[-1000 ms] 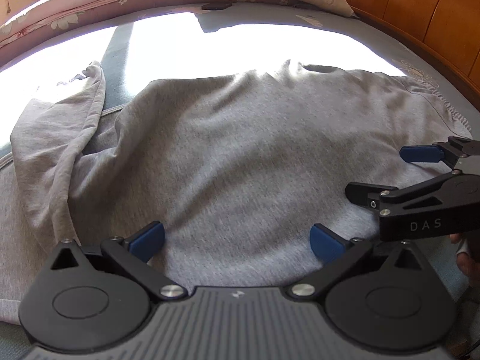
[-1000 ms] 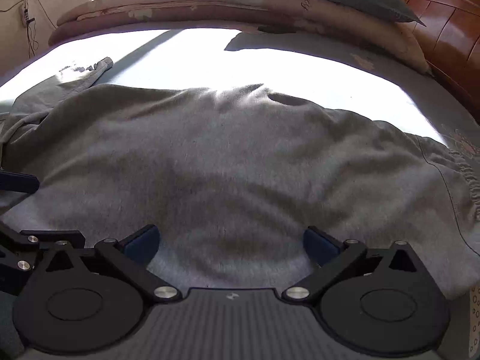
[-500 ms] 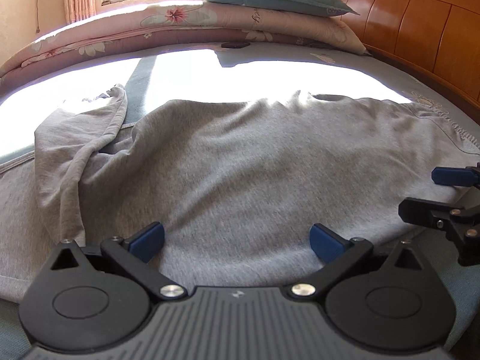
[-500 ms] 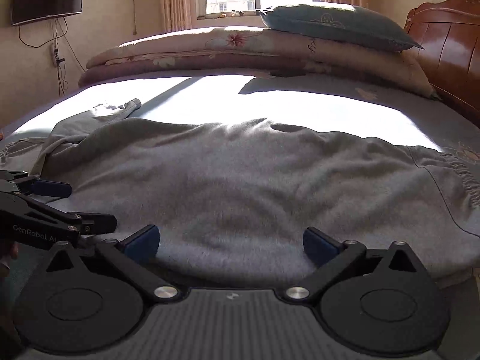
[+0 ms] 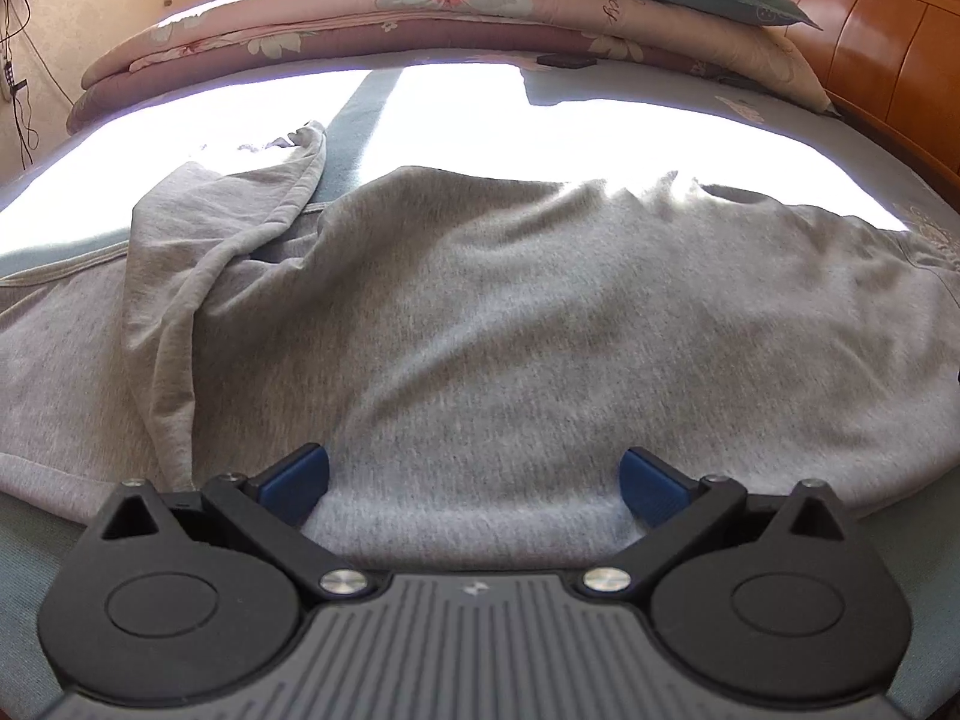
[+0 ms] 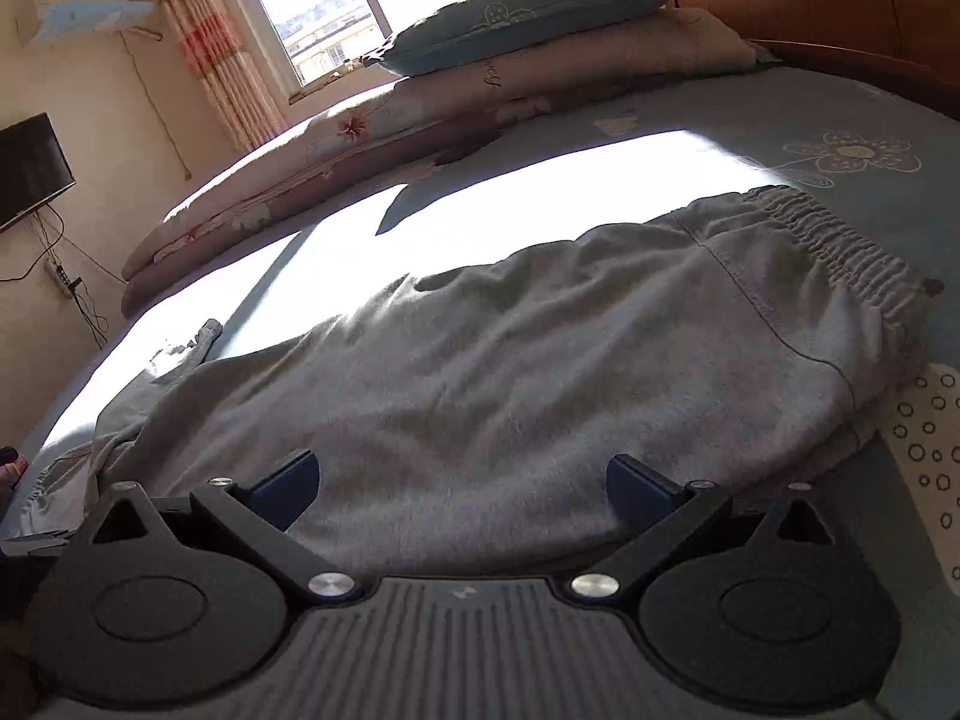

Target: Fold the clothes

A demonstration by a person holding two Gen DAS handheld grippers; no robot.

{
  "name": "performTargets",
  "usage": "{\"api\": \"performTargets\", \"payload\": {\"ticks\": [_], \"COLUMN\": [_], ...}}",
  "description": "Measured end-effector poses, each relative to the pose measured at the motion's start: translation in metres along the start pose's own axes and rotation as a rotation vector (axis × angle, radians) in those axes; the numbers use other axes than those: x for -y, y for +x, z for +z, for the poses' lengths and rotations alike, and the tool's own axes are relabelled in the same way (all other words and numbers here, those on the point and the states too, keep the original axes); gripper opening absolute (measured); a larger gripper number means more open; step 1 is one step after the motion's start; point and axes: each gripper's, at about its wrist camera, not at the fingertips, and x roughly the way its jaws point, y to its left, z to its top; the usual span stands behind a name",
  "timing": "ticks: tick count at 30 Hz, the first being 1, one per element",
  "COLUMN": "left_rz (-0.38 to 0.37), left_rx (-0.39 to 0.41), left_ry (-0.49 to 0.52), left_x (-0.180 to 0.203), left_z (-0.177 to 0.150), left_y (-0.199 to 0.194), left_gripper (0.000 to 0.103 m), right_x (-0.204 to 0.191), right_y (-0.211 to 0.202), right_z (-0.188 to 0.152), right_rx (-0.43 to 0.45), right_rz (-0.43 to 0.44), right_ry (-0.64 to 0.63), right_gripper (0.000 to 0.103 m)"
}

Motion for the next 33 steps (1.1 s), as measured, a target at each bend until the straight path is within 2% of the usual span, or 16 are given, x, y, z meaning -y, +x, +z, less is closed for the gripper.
{"api": "performTargets", "payload": {"ticks": [7,11,14,18,21,23,25,27,30,33], "left_rz": [-0.009,-0.027,-0.045,-0.123,-0.157,-0.169,-0.192,-0.209,-0.202,-0.235], "left_rx": [0.083,0.106,0.090,0.201,0.245,0.194,0.130,0.168,0.130,0.130], "left_ry": [0.002,0.013,0.008,0.015,0.040,0.031,-0.021,-0.012,0.036,0.011], "left_x": [-0.002,-0.004,-0.004,-0.003,-0.003,-0.008,-0.018,-0.023,-0.018,-0.026], "left_z": [-0.016,-0.019,-0.011,0.005,0.018,0.022,0.017,0.010,0.012,0.012], "left_y": [-0.009,-0.011,-0.014,-0.025,-0.019,-0.001,0.018,0.019,0.018,0.019], "left_gripper": [0.103,0.102,0.102,0.102,0.102,0.102,0.102,0.102,0.102,0.102], "right_x": [0.013,0.005,-0.002,-0.006,-0.011,-0.014,-0.017,-0.016,-0.003,0.015], "right_y": [0.000,0.002,0.003,0.004,0.005,0.005,0.003,-0.006,-0.033,-0.036], "right_z": [0.000,-0.004,-0.007,-0.009,-0.013,-0.016,-0.019,-0.017,-0.001,0.039], "right_rx": [-0.012,-0.006,0.000,0.001,0.008,0.025,0.037,0.058,0.173,0.196], "right_rz": [0.026,-0.012,-0.042,-0.066,-0.092,-0.111,-0.114,-0.081,0.013,0.047], "right_ry": [0.061,0.026,-0.009,-0.038,-0.068,-0.083,-0.108,-0.122,-0.040,0.037], "right_gripper": [0.103,0.103,0.103,0.103,0.103,0.103,0.103,0.103,0.103,0.103]}}
